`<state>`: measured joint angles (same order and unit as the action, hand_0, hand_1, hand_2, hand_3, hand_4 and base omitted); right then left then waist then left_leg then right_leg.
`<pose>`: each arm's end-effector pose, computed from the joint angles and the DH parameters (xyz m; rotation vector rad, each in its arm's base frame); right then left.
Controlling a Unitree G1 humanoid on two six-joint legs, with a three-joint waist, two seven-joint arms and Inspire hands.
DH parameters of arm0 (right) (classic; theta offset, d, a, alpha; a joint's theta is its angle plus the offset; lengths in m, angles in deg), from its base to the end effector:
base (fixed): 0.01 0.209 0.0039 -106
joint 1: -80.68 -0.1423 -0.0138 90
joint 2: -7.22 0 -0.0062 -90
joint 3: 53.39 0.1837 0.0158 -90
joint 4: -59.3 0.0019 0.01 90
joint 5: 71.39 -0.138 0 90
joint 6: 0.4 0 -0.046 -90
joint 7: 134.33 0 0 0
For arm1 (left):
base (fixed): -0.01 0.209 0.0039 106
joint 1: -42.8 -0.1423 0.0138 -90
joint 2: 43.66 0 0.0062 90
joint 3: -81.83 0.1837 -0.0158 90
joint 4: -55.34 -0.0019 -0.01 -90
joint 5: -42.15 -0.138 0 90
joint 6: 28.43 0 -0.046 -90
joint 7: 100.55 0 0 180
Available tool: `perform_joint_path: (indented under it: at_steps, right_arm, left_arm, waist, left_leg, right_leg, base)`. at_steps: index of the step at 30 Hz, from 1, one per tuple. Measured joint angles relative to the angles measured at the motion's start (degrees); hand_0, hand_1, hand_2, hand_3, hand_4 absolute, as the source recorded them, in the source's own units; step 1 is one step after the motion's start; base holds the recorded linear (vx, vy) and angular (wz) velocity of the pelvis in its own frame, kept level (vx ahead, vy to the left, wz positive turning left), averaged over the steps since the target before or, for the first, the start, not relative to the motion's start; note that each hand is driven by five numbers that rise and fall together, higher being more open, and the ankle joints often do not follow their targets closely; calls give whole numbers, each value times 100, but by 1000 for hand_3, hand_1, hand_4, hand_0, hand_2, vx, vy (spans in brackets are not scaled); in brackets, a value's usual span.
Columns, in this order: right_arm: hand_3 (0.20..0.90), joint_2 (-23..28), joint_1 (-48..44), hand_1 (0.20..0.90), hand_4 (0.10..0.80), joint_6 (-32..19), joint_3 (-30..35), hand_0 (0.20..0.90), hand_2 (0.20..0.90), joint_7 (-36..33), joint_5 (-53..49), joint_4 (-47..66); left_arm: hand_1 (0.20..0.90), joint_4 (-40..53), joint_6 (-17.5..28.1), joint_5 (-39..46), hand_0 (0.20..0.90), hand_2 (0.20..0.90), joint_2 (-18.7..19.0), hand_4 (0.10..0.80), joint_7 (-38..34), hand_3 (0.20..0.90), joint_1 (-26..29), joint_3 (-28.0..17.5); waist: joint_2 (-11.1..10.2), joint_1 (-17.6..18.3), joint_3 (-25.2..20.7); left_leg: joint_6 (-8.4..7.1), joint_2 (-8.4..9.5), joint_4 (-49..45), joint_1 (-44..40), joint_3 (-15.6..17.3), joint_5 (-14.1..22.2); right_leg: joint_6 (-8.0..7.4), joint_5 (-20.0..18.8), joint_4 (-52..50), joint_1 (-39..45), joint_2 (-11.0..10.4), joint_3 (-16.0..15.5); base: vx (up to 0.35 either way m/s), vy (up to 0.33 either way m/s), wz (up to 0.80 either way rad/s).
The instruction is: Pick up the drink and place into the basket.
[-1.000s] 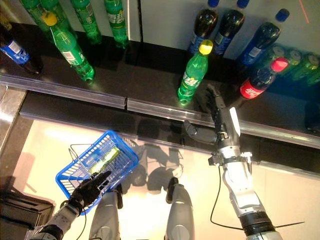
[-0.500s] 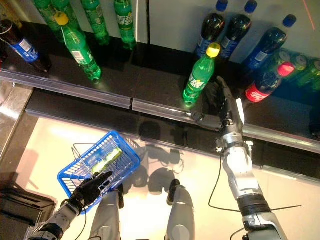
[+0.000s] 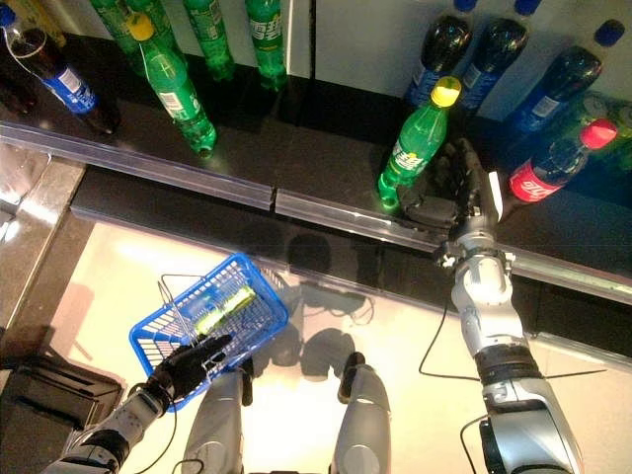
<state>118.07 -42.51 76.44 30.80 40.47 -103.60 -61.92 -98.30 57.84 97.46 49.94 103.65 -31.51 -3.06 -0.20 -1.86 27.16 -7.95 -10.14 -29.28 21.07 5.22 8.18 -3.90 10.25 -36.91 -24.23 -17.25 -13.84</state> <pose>0.2986 -0.2669 0.1426 -0.0757 -0.2918 -0.1732 0.1865 0.2470 -0.0633 -0.6964 0.6307 0.0643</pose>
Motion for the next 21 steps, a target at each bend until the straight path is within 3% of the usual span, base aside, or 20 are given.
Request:
perform_joint_path:
  at_steps: [21]
  right_arm:
    - [900, 165, -910, 900, 800, 386, -277, 900, 900, 143, -52, -646]
  left_arm:
    - [300, -52, -112, -92, 300, 300, -3, 100, 6, 200, 165, 130]
  waist:
    - [42, -133, 24]
  left_leg:
    - [40, 128, 27, 0, -44, -53]
  right_leg:
    - [-31, -7, -10, 8, -112, -7]
  base:
    - [1, 1, 0]
